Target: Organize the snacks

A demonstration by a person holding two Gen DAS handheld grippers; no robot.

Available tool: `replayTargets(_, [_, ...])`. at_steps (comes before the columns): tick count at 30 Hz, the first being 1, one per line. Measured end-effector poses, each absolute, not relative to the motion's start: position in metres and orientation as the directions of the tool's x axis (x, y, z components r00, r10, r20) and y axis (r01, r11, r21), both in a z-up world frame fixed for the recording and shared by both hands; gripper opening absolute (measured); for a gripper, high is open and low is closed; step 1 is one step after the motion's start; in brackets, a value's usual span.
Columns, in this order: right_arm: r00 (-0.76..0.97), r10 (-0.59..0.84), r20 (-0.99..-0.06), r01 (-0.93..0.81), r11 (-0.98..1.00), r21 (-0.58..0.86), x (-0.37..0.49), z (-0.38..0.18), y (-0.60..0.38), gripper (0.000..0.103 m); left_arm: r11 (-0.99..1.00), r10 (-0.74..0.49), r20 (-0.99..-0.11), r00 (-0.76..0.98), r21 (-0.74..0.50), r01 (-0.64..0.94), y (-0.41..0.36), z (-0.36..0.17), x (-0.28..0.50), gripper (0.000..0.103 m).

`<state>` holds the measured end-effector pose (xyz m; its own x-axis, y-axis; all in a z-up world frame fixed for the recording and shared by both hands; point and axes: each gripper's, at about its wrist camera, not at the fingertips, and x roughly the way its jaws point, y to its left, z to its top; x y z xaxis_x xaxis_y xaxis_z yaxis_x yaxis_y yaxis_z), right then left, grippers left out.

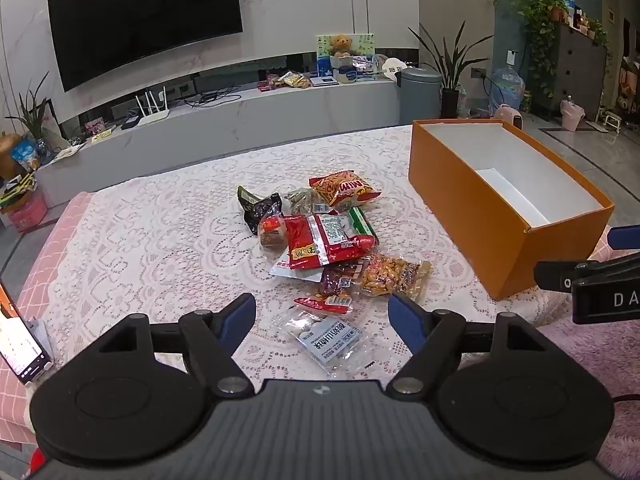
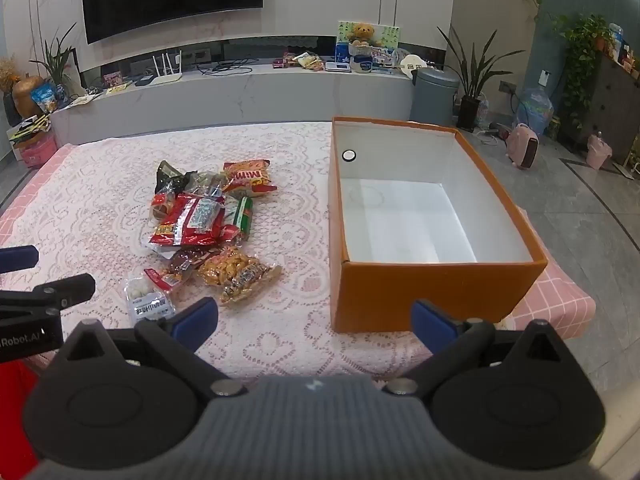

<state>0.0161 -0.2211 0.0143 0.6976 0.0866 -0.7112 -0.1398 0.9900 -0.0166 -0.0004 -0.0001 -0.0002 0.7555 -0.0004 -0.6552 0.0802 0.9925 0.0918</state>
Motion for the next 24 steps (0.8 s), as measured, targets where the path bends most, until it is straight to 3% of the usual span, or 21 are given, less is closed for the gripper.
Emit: replayTargets(24, [0.679, 0.085, -0.729, -0.142, 0.99, -0.016, 0.0173, 0.0107, -0.2197, 0.1, 0.994, 0.008, -0.668, 0.744, 0.087, 0.068, 0.0042, -0.0049, -0.0003, 0.089])
